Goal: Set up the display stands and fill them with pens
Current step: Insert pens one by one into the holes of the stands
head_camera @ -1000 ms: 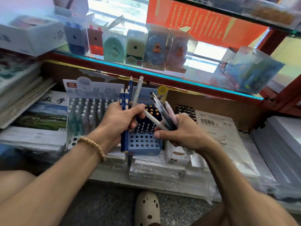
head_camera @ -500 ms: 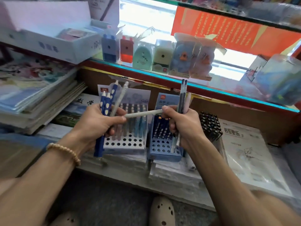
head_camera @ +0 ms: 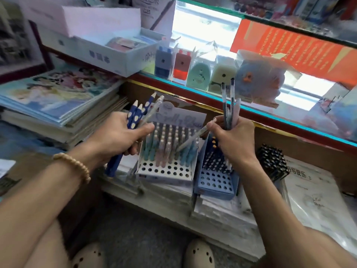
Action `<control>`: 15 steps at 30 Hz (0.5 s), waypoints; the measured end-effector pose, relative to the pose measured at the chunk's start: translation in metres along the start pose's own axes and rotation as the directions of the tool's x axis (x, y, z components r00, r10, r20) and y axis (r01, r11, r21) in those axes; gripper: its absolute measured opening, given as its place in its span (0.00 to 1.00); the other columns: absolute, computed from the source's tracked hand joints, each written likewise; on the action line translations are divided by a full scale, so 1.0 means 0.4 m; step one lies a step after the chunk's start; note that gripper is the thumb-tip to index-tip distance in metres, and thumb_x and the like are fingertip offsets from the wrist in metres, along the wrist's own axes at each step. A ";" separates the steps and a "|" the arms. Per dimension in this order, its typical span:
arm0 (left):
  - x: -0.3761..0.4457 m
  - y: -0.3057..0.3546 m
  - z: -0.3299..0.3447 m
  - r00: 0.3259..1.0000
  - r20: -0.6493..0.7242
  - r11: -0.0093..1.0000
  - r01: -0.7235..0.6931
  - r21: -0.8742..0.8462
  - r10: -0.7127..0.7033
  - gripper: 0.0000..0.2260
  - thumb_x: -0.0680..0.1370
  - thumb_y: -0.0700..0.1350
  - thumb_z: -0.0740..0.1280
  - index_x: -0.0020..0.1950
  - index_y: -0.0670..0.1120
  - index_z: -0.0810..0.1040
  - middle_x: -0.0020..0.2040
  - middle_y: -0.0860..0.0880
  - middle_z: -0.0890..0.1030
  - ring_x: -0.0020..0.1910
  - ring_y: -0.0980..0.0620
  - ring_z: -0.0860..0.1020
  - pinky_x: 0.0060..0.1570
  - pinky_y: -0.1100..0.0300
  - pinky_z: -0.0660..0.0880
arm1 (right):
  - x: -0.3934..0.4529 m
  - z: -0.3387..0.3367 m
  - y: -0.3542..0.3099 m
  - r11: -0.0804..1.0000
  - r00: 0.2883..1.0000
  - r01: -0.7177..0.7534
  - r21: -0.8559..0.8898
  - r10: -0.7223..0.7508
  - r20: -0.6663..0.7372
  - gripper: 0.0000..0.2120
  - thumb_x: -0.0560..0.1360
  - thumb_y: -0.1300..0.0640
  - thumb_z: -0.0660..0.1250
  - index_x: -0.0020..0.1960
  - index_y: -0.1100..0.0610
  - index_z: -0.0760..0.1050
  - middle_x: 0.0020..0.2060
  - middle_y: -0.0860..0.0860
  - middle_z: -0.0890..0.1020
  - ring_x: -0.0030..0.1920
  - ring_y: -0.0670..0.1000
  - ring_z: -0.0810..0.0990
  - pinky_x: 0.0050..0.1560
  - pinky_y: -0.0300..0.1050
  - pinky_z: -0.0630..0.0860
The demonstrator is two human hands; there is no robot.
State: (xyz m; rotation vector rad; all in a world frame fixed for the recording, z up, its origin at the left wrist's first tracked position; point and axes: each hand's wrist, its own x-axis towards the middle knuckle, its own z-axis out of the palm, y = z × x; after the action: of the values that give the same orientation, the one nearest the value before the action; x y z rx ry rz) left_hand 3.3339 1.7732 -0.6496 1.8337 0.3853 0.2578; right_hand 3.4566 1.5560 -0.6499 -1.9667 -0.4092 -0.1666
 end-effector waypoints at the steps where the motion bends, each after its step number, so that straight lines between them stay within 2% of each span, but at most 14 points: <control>1: 0.000 0.002 -0.005 1.000 0.013 1.000 -0.012 -0.001 0.012 0.12 0.78 0.45 0.69 0.35 0.46 0.74 0.22 0.52 0.73 0.20 0.55 0.71 0.20 0.64 0.65 | 0.003 0.005 0.000 0.998 1.000 0.027 -0.059 -0.027 0.005 0.05 0.73 0.58 0.75 0.41 0.58 0.81 0.36 0.50 0.84 0.38 0.49 0.84 0.41 0.46 0.83; 4: 0.000 0.006 -0.012 0.999 0.030 1.000 -0.025 -0.009 0.025 0.12 0.79 0.45 0.68 0.36 0.46 0.74 0.22 0.53 0.74 0.21 0.56 0.71 0.21 0.65 0.66 | 0.004 0.032 -0.003 0.989 0.998 0.058 -0.133 -0.052 0.045 0.06 0.73 0.59 0.75 0.40 0.60 0.80 0.36 0.53 0.83 0.38 0.52 0.84 0.42 0.48 0.83; 9: 0.014 0.005 -0.012 0.998 0.051 0.998 -0.032 -0.045 0.034 0.11 0.78 0.48 0.70 0.39 0.45 0.75 0.25 0.52 0.73 0.22 0.54 0.72 0.25 0.60 0.68 | -0.008 0.082 0.001 0.981 0.992 0.068 -0.182 -0.048 0.113 0.08 0.73 0.60 0.75 0.37 0.57 0.79 0.33 0.49 0.82 0.32 0.43 0.80 0.32 0.32 0.76; 15: 0.019 0.002 -0.010 0.998 0.060 0.998 -0.030 -0.057 0.034 0.11 0.78 0.48 0.69 0.40 0.43 0.75 0.21 0.54 0.74 0.20 0.58 0.72 0.22 0.65 0.68 | 0.002 0.102 0.003 0.972 0.973 0.017 -0.235 0.038 0.227 0.08 0.74 0.62 0.73 0.38 0.58 0.79 0.34 0.48 0.81 0.32 0.38 0.80 0.30 0.29 0.73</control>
State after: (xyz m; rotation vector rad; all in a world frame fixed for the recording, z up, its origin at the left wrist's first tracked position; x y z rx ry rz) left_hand 3.3397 1.7797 -0.6479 1.7895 0.3038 0.2320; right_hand 3.4552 1.5925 -0.6679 -2.2314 -0.5501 0.0226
